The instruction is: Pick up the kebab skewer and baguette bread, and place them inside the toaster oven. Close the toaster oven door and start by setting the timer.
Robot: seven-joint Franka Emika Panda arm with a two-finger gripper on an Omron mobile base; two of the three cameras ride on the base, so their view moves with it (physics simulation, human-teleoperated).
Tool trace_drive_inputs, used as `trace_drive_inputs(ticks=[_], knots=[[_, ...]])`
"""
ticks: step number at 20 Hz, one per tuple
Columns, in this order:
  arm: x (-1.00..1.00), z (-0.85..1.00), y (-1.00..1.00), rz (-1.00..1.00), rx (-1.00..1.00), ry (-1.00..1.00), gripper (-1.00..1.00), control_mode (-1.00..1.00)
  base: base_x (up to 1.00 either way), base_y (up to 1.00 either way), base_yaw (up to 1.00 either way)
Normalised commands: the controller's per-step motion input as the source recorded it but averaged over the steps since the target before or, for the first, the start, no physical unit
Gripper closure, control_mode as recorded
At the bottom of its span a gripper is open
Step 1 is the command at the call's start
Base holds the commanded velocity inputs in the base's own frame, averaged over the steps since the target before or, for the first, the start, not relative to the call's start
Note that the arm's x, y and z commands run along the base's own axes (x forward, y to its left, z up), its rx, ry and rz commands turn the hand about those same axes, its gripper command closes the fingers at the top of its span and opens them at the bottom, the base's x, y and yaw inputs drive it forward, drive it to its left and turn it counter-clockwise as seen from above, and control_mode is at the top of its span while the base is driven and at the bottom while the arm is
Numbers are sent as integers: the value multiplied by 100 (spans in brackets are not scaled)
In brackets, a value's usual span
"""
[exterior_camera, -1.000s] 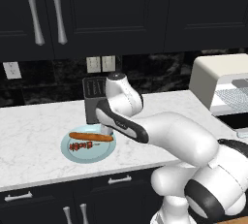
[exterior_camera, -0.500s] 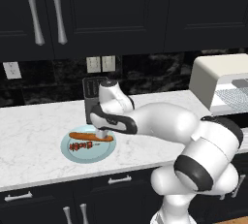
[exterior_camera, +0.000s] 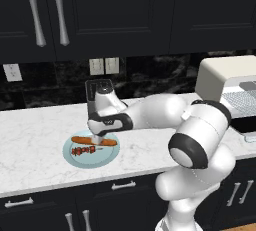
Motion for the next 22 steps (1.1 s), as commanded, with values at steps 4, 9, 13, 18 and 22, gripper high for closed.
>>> trace_drive_inputs(ticks=[4,9,13,18,22], knots=[[44,-26,20,1,0,0,-100,-100,0,0,0],[41,-29,13,2,0,0,-100,-100,0,0,0],[9,-25,1,2,0,1,-100,-100,0,0,0],[21,-27,0,2,0,0,-100,-100,0,0,0],[15,-29,0,4,0,0,-100,-100,0,0,0]])
